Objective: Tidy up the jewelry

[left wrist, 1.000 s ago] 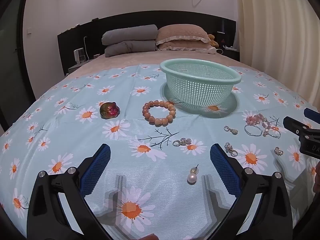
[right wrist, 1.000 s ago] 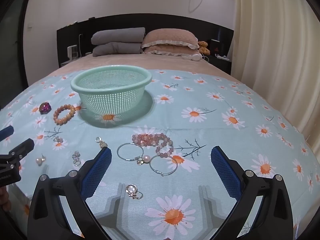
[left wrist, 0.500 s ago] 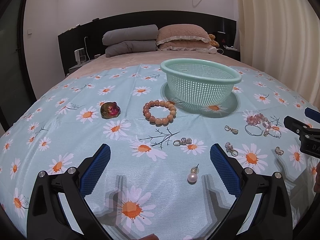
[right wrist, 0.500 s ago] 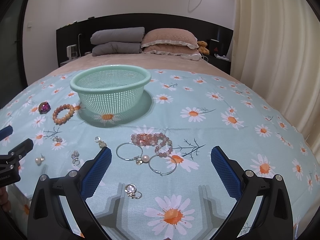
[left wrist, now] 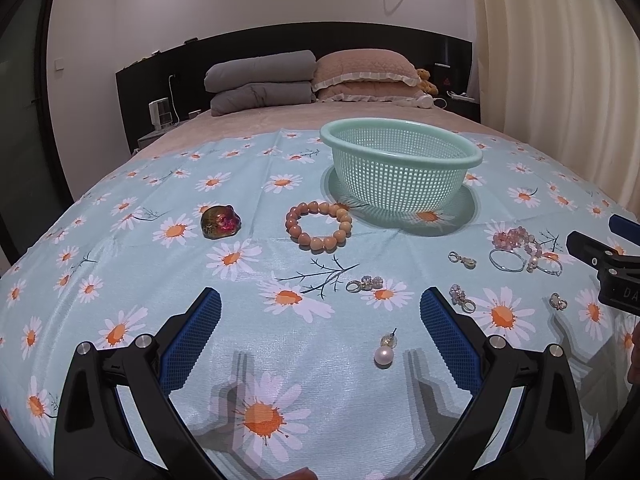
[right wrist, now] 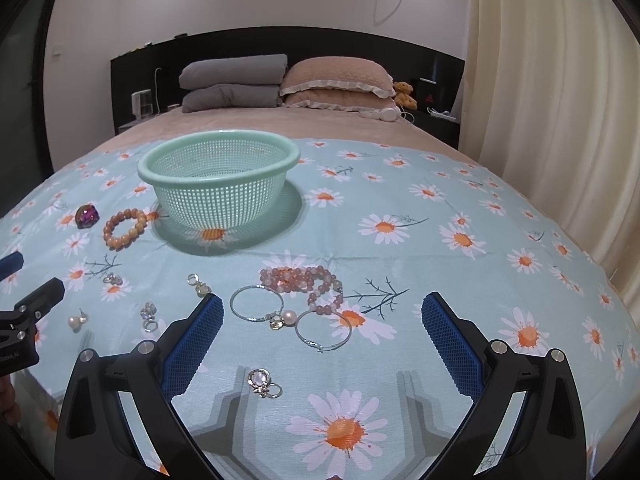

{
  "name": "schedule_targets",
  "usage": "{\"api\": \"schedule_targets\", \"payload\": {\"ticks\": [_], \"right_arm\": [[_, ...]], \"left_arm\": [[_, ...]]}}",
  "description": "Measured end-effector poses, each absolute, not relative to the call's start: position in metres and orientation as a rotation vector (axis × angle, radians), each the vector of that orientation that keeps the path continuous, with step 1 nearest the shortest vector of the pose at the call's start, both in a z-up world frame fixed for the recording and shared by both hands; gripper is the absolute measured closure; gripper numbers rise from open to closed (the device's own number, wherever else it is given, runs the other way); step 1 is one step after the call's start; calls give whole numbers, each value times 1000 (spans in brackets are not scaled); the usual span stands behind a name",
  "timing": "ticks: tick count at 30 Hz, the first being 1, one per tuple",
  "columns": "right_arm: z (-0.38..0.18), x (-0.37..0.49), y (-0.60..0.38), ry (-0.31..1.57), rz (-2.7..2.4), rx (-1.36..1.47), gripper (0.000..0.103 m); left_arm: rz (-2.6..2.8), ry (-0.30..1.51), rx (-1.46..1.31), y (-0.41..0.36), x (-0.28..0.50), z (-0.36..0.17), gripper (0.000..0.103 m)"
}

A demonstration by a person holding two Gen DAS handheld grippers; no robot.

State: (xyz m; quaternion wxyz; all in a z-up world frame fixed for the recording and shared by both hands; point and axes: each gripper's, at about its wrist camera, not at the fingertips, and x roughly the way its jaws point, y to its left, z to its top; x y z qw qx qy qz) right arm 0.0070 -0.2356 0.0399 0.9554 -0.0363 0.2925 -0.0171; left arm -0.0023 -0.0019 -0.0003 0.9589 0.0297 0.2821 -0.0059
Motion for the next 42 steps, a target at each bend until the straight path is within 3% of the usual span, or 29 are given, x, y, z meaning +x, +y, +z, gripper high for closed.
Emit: {"api": "schedule_targets", "payload": {"ticks": [42], "right_arm": [[36,13,-236,627,-60,-89,7]], "left_arm": [[-8,589,60,-2,2,-2,5]]}}
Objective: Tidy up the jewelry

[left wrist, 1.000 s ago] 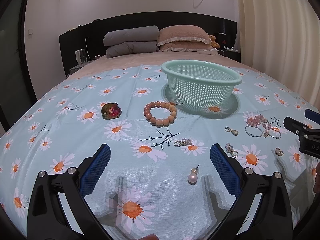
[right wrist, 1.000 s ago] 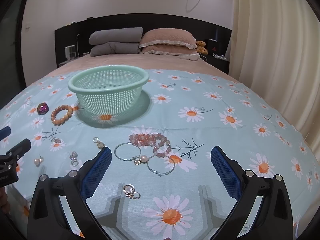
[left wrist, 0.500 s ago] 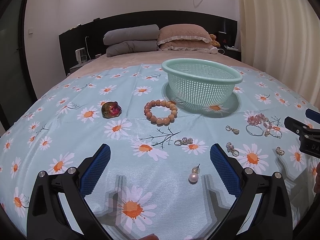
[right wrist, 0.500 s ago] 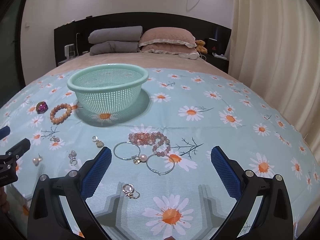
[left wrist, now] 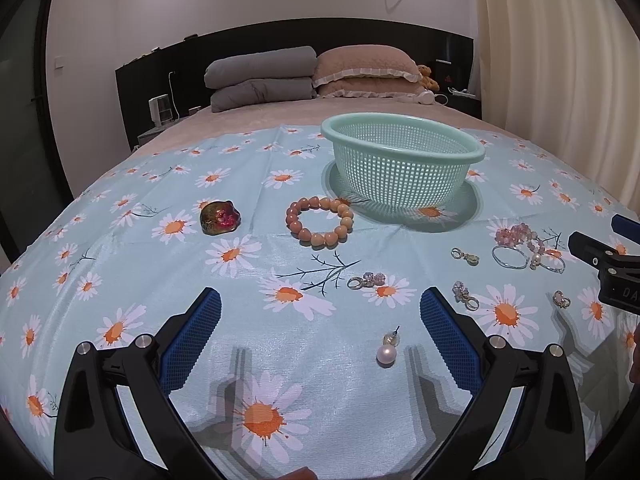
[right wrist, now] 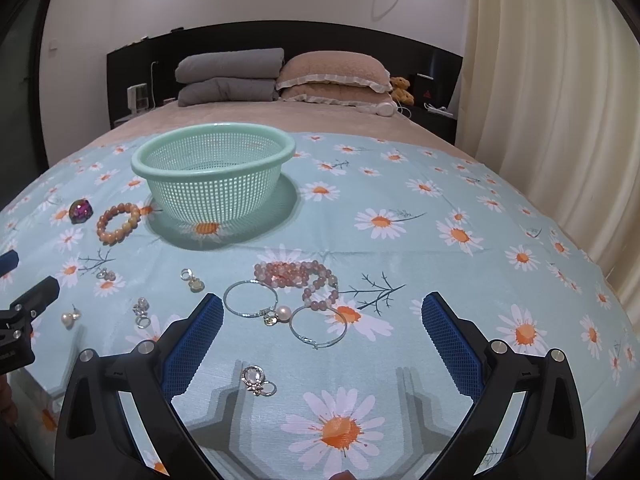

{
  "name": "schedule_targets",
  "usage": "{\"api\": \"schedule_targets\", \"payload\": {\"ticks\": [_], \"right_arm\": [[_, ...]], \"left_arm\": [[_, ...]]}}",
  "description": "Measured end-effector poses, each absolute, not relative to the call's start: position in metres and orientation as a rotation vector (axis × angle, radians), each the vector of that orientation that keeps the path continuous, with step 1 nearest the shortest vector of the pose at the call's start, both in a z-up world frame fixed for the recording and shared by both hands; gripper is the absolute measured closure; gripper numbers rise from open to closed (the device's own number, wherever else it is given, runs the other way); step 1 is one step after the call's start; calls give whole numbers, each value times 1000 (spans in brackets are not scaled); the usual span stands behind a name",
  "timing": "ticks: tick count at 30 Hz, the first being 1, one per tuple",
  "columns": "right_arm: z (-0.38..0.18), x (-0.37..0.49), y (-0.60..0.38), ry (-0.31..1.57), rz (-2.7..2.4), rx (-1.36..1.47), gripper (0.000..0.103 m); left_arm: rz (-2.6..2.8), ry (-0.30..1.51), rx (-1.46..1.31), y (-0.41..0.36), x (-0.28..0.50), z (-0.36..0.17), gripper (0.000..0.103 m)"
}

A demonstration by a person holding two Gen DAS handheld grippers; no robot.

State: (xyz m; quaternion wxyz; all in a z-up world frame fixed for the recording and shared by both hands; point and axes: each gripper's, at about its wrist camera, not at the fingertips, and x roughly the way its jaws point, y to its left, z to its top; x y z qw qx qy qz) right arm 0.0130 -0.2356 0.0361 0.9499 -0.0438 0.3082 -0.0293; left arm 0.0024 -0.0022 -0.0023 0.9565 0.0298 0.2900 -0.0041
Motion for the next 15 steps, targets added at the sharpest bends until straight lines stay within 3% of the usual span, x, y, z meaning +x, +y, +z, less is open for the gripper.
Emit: {"api": "schedule_targets", "payload": {"ticks": [15], "right_arm": [[35,59,-247,675,-40,-63,7]], "left_arm": [[-11,611,105,2,48,0,5]]}}
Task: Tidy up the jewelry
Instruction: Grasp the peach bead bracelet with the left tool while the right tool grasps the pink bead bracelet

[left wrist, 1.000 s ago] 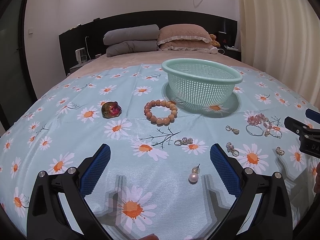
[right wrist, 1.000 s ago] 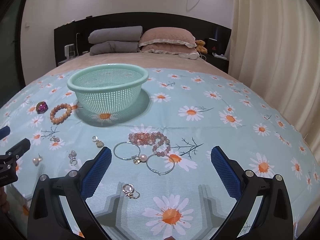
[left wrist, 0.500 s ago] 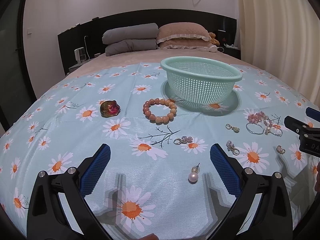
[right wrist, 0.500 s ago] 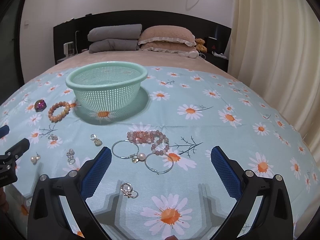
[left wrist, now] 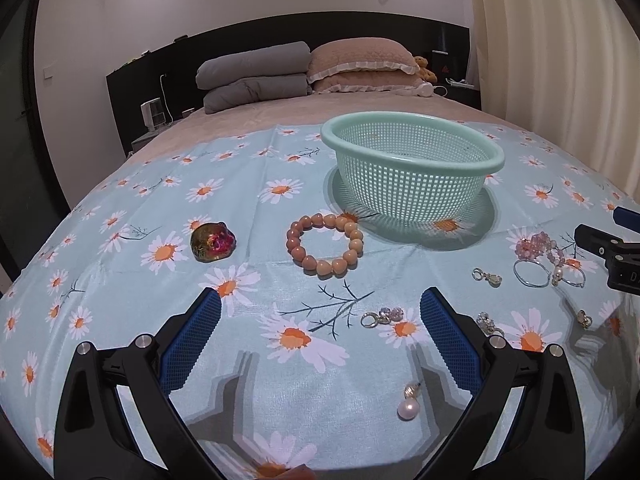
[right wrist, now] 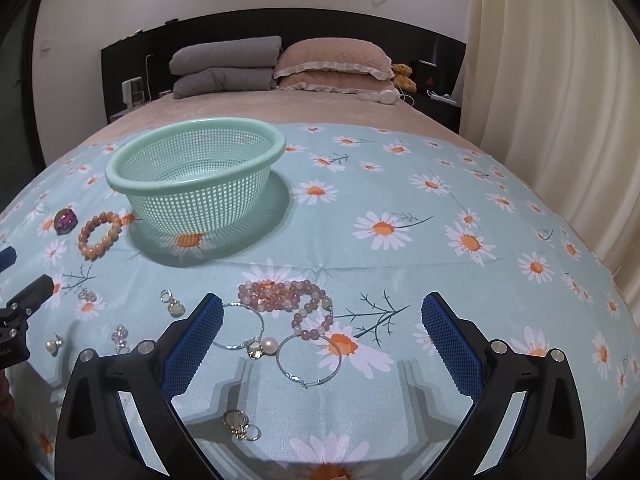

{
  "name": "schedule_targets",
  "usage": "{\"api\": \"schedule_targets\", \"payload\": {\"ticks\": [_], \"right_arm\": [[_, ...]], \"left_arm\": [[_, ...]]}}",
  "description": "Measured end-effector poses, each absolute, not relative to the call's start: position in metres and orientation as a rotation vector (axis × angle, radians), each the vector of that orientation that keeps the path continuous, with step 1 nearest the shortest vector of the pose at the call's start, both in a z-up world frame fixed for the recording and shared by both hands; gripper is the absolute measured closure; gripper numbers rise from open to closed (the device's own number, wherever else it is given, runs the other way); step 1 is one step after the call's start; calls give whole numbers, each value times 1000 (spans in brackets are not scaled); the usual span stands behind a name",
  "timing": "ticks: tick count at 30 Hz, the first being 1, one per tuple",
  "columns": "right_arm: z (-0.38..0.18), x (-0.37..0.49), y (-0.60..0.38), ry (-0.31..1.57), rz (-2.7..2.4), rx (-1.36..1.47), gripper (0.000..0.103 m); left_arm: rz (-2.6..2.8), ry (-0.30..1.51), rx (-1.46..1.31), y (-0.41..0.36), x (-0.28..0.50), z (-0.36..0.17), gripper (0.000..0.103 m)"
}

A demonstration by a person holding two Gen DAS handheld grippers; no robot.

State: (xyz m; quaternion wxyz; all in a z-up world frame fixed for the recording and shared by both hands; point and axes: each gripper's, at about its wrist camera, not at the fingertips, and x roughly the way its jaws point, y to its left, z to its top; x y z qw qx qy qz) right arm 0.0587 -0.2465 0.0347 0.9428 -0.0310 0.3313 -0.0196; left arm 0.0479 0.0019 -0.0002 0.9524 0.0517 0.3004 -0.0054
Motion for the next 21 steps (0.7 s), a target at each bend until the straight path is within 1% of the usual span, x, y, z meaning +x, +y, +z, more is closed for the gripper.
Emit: {"api": "schedule_targets", "payload": {"ticks": [10,19,21], "right_arm": [[20,99,-251,756,-51,-83,8],[3,124,-256,840,-25,-73,9],[-1,127,-254,858,-25,-92,11]], "left_arm": [[-67,676,113,9,104,-9,5],[-101,765,115,11,136,-21,5],[-97,789,125,9,140,-26,5]]}}
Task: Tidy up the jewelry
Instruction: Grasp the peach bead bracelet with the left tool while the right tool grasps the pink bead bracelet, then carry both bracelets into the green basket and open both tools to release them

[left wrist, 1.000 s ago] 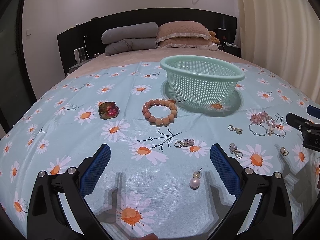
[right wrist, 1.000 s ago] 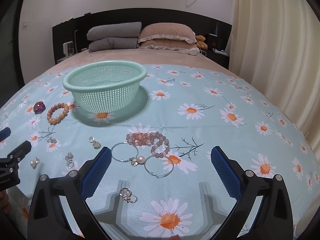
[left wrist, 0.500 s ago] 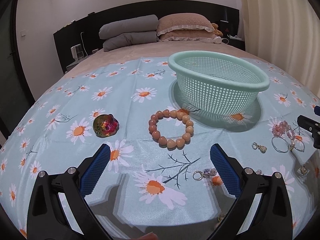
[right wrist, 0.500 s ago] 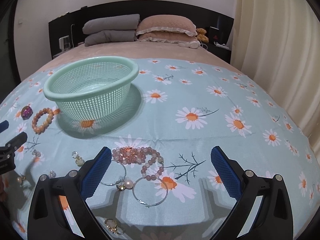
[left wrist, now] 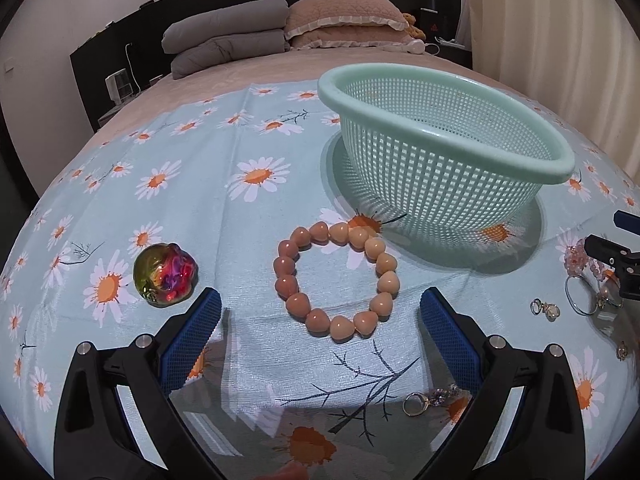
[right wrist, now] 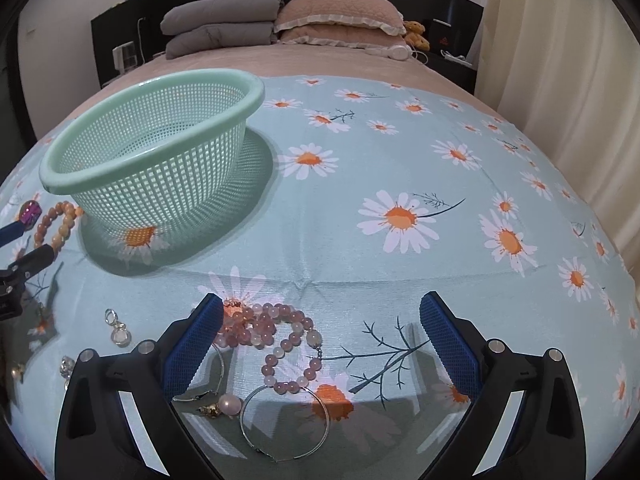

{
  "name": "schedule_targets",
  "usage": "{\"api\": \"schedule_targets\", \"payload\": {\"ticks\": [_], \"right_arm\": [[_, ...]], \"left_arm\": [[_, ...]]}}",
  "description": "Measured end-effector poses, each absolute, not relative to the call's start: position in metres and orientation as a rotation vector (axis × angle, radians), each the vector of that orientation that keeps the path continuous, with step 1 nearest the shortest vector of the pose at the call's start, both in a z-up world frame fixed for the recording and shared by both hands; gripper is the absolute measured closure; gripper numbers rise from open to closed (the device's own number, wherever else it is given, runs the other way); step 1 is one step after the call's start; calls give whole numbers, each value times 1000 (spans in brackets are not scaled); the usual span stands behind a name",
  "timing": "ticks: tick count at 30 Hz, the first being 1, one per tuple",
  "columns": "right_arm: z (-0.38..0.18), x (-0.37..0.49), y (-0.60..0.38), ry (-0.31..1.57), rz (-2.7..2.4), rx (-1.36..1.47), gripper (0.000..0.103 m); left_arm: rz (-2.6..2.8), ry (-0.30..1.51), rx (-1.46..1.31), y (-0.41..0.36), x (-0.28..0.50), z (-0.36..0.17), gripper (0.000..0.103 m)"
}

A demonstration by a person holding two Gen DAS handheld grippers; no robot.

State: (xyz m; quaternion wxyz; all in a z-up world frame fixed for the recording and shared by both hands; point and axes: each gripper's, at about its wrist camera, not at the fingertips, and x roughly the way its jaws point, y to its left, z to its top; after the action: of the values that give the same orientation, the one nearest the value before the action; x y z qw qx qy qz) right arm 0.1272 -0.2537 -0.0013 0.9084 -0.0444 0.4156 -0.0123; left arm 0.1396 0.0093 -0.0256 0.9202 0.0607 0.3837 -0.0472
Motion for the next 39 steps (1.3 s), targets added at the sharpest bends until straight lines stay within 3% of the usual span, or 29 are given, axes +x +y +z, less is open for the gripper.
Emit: {"api": "schedule_targets", "payload": {"ticks": [2,6,10,14,17,19,36,37,38,39], "right_arm": [[-7,131,-254,890,-18,-88,35],[-10,132,-255,917,22,-29,43],[-10,132,-254,932,77,14,63],[-10,130,-249,942,123,31,82],[-8,128,-245,938,137,28,89],[-6,127,-247,932,148,41,95],[44,105,-245,769,141,13,97],[48,104,-242,761,147,10,97],[53,104,-241,755,150,8,97],[56,103,-240,753,155,4,97]], "left_arm": [[-101,804,137,7,141,-29,6],[-108,827,141,4,144,-34,16],[-122,827,139,3,145,-34,25],[-117,815,156,1,144,-32,50],[-123,809,168,-1,143,-31,64],[-131,806,179,-4,141,-30,79],[-152,724,152,0,123,5,81],[-152,724,151,0,122,7,82],[-152,721,151,1,120,9,91],[-155,721,152,1,119,11,91]]}}
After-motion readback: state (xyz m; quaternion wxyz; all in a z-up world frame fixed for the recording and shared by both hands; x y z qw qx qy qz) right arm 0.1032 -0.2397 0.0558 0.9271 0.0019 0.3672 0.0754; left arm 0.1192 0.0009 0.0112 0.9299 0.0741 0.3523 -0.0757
